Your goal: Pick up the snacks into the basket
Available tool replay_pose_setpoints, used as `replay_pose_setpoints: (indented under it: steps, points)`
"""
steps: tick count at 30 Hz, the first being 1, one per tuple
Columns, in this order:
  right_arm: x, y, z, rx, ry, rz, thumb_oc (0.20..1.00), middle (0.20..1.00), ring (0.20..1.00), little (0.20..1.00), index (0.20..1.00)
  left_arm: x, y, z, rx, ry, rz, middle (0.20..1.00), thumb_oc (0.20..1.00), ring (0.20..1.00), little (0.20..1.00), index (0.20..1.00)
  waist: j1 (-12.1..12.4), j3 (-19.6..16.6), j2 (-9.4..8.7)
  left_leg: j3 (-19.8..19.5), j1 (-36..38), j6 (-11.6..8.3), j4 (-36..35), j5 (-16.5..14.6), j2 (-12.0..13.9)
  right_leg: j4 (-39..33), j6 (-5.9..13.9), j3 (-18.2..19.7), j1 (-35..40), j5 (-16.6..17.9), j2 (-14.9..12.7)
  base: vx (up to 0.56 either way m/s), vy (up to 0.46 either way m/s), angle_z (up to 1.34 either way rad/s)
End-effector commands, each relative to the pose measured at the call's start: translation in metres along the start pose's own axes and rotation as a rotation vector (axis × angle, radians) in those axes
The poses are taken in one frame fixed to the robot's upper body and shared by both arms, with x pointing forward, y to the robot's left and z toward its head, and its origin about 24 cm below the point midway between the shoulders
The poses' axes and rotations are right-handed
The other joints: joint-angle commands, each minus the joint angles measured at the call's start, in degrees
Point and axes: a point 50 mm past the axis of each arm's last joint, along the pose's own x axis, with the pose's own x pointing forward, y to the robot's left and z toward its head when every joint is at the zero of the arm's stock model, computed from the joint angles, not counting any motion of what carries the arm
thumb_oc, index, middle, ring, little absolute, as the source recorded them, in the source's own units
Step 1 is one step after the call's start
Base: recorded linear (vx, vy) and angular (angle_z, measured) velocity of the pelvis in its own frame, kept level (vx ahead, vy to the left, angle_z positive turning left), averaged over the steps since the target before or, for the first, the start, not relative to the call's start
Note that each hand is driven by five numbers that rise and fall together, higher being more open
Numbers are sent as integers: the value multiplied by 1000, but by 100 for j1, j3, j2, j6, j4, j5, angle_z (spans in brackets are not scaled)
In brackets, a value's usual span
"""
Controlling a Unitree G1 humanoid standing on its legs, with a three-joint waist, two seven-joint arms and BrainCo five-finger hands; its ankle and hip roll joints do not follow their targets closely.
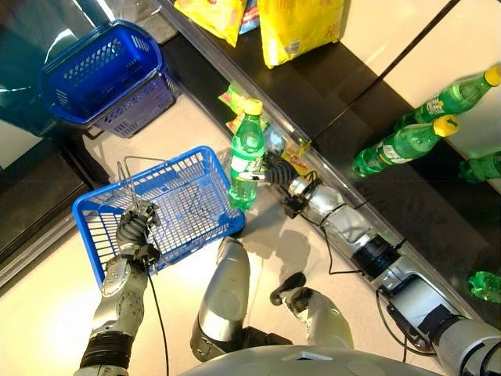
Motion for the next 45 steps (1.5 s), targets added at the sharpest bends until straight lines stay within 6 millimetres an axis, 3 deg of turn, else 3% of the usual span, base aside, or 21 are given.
replay_pose_setpoints:
  steps: [1, 9, 20, 23, 25, 31, 35, 44, 45]
  points:
    - [18, 39, 39, 80, -199, 117, 200, 200, 200, 200, 200, 5, -36, 51, 7, -243, -166, 200, 200, 200, 200, 200, 12, -220, 135, -6, -141, 145, 95, 3, 31, 261, 217, 3, 45, 415, -205, -8, 1, 33]
    - [33, 59, 17, 74, -88, 100, 200, 200, 200, 200, 200, 4, -68, 59, -55, -280, -277, 200, 200, 200, 200, 200, 21, -142, 272, -114, -224, 165, 204, -17, -24, 391, 202, -45, 6, 351, -226, -4, 0, 5]
    - [52, 57, 24, -32, -53, 8, 200, 200, 200, 200, 200, -10, -118, 58, -148, -243, -529, 200, 200, 200, 200, 200, 35, -115, 428, -246, -245, 214, 180, 5, -109, 428, 213, -121, 21, 366, -259, 0, 0, 6]
    - [55, 60, 32, -18, -83, 11, 200, 200, 200, 200, 200, -13, -120, 57, -149, -236, -548, 200, 200, 200, 200, 200, 48, -132, 432, -250, -236, 223, 168, 7, -121, 427, 220, -125, 34, 366, -272, 28, 8, 5]
    - [57, 56, 48, 23, -140, -7, 200, 200, 200, 200, 200, -15, -120, 54, -142, -217, -553, 200, 200, 200, 200, 200, 74, -159, 429, -257, -229, 240, 153, 11, -138, 429, 229, -135, 43, 371, -280, 37, 1, 9]
    - [62, 43, 65, 202, -199, -88, 200, 200, 200, 200, 200, -17, -119, 44, -141, -159, -559, 200, 200, 200, 200, 200, 148, -220, 436, -314, -203, 270, 83, 22, -168, 415, 255, -154, 62, 385, -287, 29, -1, 4]
    - [64, 37, 70, 225, -206, -124, 200, 200, 200, 200, 200, -18, -122, 41, -143, -138, -581, 200, 200, 200, 200, 200, 176, -233, 463, -338, -210, 279, 76, 22, -190, 409, 261, -162, 70, 388, -288, 22, -6, 8]
    - [66, 27, 51, 20, -100, -170, 200, 200, 200, 200, 200, -25, -133, 46, -185, -143, -646, 200, 200, 200, 200, 200, 181, -236, 522, -374, -223, 303, 89, 12, -227, 432, 264, -167, 68, 382, -283, 5, 2, 4]
    - [65, 27, 47, -44, -81, -175, 329, 329, 329, 329, 329, -27, -134, 47, -192, -150, -649, 200, 200, 200, 200, 200, 167, -220, 525, -362, -225, 309, 107, 5, -220, 436, 267, -142, 52, 389, -278, 0, 0, 0]
